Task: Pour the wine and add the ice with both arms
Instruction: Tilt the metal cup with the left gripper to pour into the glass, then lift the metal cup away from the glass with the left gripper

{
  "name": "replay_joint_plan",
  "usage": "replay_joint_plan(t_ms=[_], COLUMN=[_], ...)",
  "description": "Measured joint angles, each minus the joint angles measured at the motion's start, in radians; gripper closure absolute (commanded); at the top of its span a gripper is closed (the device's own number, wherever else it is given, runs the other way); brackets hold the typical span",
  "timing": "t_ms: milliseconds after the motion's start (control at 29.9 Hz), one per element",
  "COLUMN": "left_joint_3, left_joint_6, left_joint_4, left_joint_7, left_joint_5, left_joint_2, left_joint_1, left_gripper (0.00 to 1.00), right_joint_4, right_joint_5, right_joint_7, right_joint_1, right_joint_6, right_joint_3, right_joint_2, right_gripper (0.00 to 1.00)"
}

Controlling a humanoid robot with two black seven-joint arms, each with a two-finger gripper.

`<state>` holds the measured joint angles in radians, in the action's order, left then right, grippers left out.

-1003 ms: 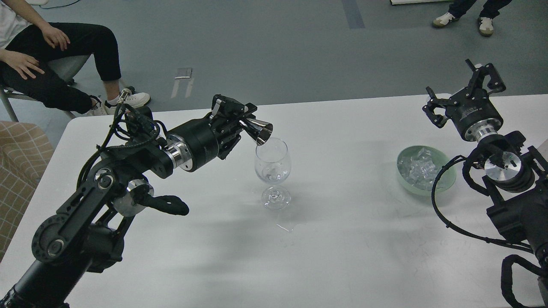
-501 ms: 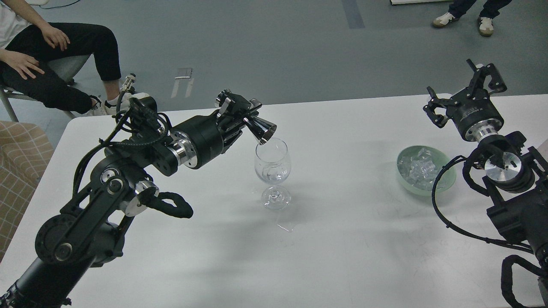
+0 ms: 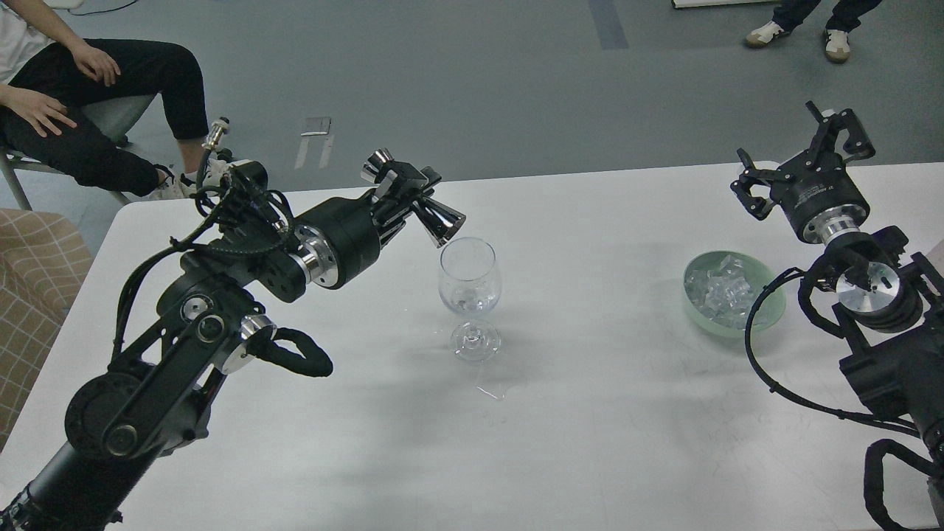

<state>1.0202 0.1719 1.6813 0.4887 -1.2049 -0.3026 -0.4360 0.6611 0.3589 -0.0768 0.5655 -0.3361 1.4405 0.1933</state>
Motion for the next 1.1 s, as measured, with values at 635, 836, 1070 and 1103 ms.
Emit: replay_joint_plan(t_ms=[635,836,1070,1103], left_joint_3=[-0.012,-0.012,0.011,0.019], left_joint_6=[0.001,0.001,-0.003,-0.004], left_joint_4=[0.009,0.015,0.015,0.015], left_joint_7=[0.000,0.000,0.000,0.000], left_joint_5=[-0.005,-0.005,0.015,0.023], left_joint_2=[0.006,0.008,0.012,0.011], left_joint_1=[0.003,0.003,0.003,0.003], left_gripper=[1.00,1.00,1.00,1.00], right_joint_4=[0.000,0.000,0.000,0.000], right_joint_5=[0.000,0.000,0.000,0.000], right_joint_7=[0.000,0.000,0.000,0.000], right_joint_1=[0.000,0.000,0.000,0.000], right_joint_6=[0.000,0.000,0.000,0.000], right_joint_3=[0.002,0.002,0.002,0.002], right_joint_2=[0.000,0.007,0.009,0.009], right_gripper=[0.00,0.00,0.00,0.00])
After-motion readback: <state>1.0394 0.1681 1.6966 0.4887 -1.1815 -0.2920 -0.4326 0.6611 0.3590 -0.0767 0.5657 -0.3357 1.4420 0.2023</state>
